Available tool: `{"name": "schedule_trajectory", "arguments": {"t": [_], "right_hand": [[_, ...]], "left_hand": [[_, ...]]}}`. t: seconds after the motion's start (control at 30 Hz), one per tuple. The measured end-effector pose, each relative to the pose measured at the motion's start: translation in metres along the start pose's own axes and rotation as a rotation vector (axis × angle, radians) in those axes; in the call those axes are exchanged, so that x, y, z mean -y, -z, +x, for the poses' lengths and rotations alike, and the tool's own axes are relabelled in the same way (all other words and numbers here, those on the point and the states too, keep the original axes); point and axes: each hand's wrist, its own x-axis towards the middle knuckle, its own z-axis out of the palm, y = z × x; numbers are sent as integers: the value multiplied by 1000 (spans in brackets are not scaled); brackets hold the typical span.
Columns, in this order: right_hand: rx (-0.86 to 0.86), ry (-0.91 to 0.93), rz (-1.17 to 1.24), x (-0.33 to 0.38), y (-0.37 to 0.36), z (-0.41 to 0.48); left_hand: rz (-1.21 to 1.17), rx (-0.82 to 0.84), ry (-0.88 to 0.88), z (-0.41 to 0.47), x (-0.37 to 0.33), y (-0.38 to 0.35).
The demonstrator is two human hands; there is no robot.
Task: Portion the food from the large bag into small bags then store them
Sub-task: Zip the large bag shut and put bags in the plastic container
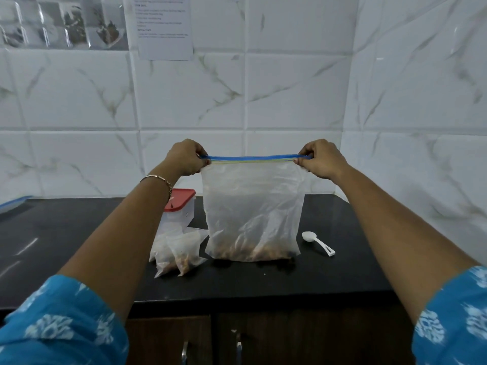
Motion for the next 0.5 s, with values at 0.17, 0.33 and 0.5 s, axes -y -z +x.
{"name": "schedule_trajectory", "arguments": {"t": [0.17,0.33,0.5], "right_hand": [[112,64,-112,2,-4,0],[67,97,-136,11,-9,2],[24,94,-157,16,-9,2]], "left_hand": [[-1,24,-22,2,-5,1],[-38,44,-26,6,-5,3],[-26,48,-25,4,-3,6]]}}
